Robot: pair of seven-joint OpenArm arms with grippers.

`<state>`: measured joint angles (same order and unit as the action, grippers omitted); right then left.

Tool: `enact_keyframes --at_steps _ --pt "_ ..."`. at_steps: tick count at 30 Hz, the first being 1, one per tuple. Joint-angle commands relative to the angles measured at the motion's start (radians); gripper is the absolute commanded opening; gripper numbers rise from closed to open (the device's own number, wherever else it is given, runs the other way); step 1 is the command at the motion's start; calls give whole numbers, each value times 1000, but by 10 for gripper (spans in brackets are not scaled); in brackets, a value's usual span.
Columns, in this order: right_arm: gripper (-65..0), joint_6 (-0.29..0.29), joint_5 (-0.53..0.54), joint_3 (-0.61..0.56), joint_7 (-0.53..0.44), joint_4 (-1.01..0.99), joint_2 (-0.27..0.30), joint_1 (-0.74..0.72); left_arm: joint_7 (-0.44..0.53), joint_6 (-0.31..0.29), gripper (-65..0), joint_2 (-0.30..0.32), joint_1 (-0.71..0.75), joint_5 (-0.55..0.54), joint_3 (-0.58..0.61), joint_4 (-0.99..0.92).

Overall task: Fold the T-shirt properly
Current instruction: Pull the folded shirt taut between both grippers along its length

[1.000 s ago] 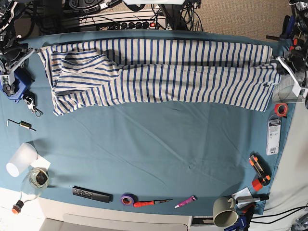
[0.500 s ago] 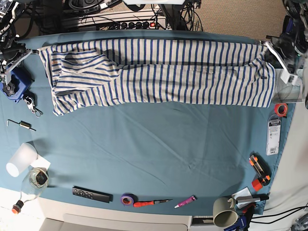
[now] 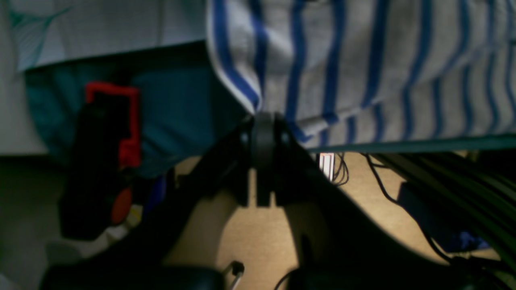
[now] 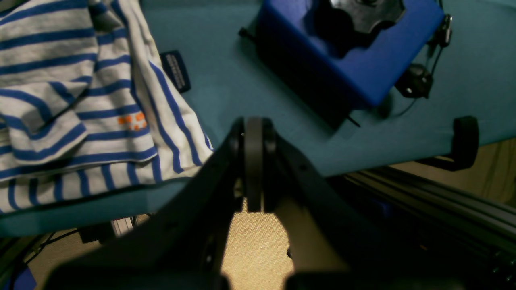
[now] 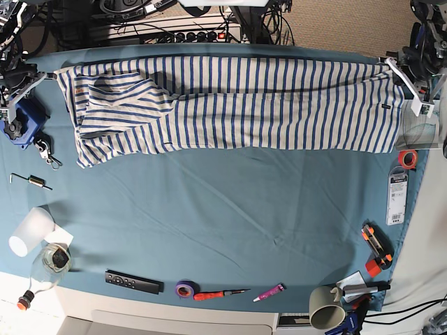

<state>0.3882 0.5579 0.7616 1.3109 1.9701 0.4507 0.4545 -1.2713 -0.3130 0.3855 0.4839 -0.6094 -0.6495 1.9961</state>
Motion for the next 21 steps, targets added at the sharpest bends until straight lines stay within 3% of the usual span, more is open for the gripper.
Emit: enact_keyframes --at_steps 1,11,12,15,17,21 --pt "-650 -4 2 12 -19 13 23 -1 4 2 -650 17 9 8 -8 15" --pt "-650 -3 24 12 -32 13 23 -3 34 -2 -650 17 51 4 -8 16" --pt "-650 3 37 12 -32 13 23 -3 42 -2 -625 17 50 4 -8 16" --pt "-650 44 56 11 -24 13 23 -3 53 -2 -394 17 51 4 -8 16" --pt "-650 47 55 11 -24 13 23 -3 53 -2 -293 17 51 4 -8 16" --pt "-640 46 55 11 -24 13 23 -3 23 4 -272 16 51 5 -8 27"
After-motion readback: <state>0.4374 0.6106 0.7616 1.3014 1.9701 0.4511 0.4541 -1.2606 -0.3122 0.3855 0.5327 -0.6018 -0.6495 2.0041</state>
